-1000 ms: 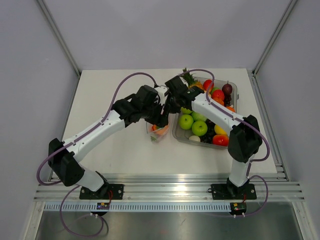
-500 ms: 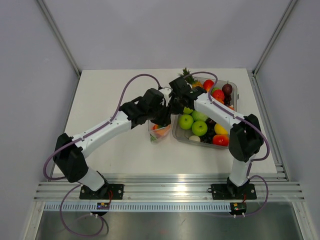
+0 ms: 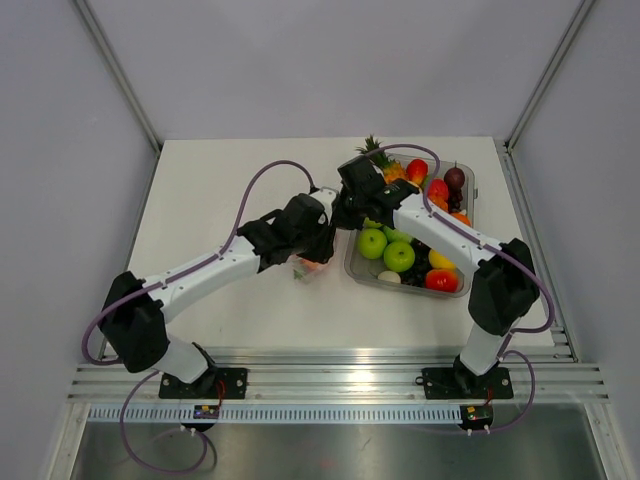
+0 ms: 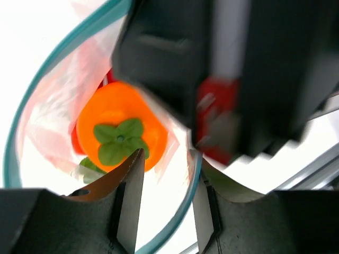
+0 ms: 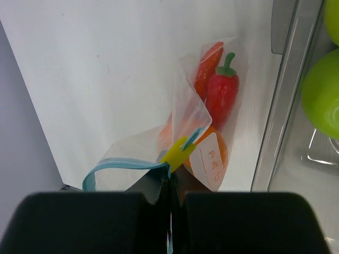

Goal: Place the food in the zip-top bag and seal the zipper
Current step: Adjust the zipper food storage bag at the center of the board, then zip the zipper food storage bag.

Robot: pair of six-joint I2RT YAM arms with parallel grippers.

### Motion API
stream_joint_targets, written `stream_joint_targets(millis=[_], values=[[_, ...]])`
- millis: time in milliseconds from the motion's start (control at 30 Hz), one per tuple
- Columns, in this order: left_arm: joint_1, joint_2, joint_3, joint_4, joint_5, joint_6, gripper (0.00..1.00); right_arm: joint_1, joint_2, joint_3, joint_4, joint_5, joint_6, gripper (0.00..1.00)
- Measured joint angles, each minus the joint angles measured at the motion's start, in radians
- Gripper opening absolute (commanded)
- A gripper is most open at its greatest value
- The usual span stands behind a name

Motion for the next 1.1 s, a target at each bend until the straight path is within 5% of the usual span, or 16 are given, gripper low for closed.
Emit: stream_joint_targets(millis=[33,100,167,200,367,433,733,933,1100], values=[[0.000,-0.010,-0.010,0.001,-0.006,0.000,0.33,0.000,-0.002,-0.002,0.005,-0.001,0.004,0.00],[0.002,-0.019,-0.014,0.006,-0.014,-0.008,0.00,0.000,-0.005,-0.008,0.013,-0.001,0.010,0.00],[0.002,-0.019,-0.014,0.016,-0.022,-0.002,0.00,0.000,-0.010,-0.015,0.022,-0.003,0.012,0.09],[0.002,-0.019,-0.013,0.014,-0.023,0.002,0.00,0.000,-0.018,-0.024,0.032,-0.005,0.011,0.23],[0.033,-0.026,-0.014,0.007,0.025,0.015,0.00,-0.008,-0.093,-0.090,0.080,-0.040,-0.059,0.31],[0.076,-0.047,-0.021,0.007,0.084,0.027,0.00,-0.018,-0.137,-0.109,0.088,-0.061,-0.118,0.41],[0.198,-0.190,-0.060,0.019,0.335,0.110,0.00,-0.057,-0.419,-0.226,0.189,-0.154,-0.508,0.45],[0.198,-0.191,-0.041,-0.043,0.448,0.196,0.00,-0.075,-0.572,-0.496,0.402,-0.217,-0.757,0.48],[0.201,-0.224,-0.018,-0.105,0.521,0.282,0.00,-0.220,-0.563,-0.557,0.483,-0.485,-0.815,0.61]])
